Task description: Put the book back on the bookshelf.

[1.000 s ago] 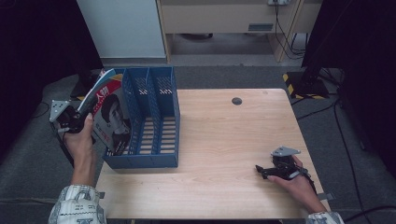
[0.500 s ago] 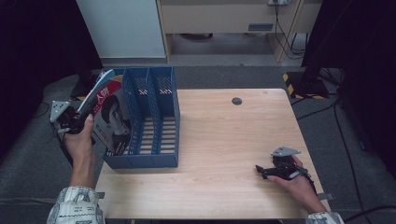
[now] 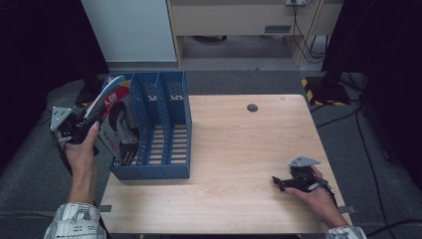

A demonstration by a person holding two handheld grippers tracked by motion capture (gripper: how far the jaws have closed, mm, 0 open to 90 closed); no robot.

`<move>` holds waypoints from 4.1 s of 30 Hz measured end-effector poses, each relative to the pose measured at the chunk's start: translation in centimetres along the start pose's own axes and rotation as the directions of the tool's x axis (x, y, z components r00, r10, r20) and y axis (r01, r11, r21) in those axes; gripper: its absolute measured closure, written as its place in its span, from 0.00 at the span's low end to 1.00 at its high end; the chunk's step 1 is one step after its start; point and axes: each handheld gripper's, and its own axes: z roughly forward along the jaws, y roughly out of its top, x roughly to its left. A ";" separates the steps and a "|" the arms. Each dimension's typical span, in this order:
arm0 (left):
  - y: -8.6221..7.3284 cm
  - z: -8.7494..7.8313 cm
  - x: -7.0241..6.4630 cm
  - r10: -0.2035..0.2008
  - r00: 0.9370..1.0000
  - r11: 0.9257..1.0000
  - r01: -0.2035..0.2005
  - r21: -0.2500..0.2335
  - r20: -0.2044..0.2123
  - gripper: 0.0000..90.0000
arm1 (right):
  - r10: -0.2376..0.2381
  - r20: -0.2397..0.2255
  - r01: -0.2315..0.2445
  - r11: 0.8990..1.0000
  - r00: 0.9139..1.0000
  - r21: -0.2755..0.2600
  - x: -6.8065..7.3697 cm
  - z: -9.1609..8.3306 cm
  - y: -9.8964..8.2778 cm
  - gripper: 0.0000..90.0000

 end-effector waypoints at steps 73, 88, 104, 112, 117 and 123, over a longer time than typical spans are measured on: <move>-5.0 5.4 -15.7 0.131 0.913 0.920 -0.257 0.295 0.386 0.03 | -0.006 -0.006 0.006 1.000 1.000 0.005 0.0 0.0 0.0 0.07; -7.8 5.9 -23.5 0.116 0.843 0.900 -0.312 0.303 0.525 0.03 | -0.006 -0.005 0.006 1.000 1.000 0.006 0.1 0.0 0.0 0.07; -13.3 5.8 -31.3 0.102 0.777 0.856 -0.387 0.344 0.621 0.04 | -0.004 -0.006 0.004 1.000 1.000 0.008 0.1 0.0 0.0 0.06; -16.5 5.3 -33.9 0.123 0.747 0.811 -0.455 0.368 0.653 0.05 | -0.005 -0.006 0.005 1.000 1.000 0.007 0.1 0.0 0.0 0.06; -18.6 5.0 -35.3 0.122 0.739 0.783 -0.482 0.394 0.663 0.05 | -0.009 -0.009 0.009 1.000 1.000 0.007 0.0 -0.1 -0.1 0.06; -19.9 5.3 -36.2 0.159 0.737 0.746 -0.526 0.408 0.657 0.05 | -0.010 -0.012 0.010 1.000 1.000 0.007 0.0 -0.1 -0.1 0.06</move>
